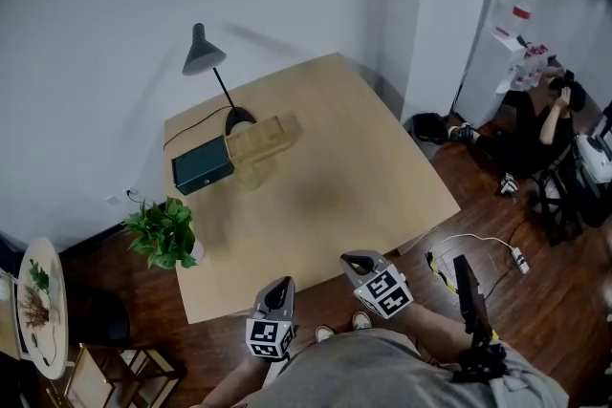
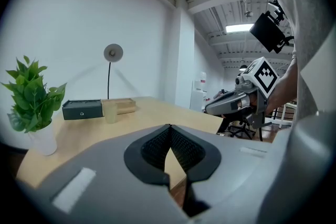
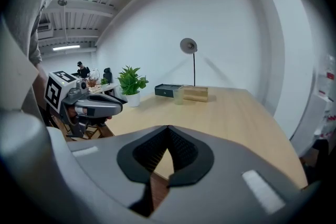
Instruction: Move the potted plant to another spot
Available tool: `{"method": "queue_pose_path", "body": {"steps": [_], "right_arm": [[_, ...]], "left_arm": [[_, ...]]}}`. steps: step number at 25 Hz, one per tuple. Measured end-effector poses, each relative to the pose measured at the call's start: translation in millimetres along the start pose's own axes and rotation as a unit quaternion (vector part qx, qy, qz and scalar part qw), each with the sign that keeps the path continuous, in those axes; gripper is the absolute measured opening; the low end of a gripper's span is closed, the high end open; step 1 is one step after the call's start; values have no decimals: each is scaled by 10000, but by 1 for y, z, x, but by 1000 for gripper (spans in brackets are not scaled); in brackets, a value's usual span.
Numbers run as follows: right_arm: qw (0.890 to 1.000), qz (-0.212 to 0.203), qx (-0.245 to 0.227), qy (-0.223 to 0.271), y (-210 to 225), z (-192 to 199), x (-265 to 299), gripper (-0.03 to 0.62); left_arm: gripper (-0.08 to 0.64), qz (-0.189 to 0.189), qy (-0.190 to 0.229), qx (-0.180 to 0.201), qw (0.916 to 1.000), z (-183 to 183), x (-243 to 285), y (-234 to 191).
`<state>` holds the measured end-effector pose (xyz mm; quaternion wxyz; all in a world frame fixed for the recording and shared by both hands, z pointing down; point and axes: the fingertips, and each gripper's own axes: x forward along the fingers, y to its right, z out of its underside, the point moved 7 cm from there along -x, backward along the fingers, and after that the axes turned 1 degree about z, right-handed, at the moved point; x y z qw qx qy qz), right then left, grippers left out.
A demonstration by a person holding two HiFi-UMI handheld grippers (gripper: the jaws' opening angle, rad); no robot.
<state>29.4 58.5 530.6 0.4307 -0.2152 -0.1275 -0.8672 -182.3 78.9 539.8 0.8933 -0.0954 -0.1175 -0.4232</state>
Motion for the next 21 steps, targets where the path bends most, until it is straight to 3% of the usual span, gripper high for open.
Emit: {"method": "queue_pose_path", "body": {"steps": [14, 21], "right_arm": [[9999, 129, 7, 22, 12, -5, -4, 5], [9998, 179, 4, 43, 16, -10, -6, 5]], "left_arm": [[0, 136, -166, 62, 9998, -2, 10, 5], [0, 146, -60, 94, 9998, -2, 15, 4]]}}
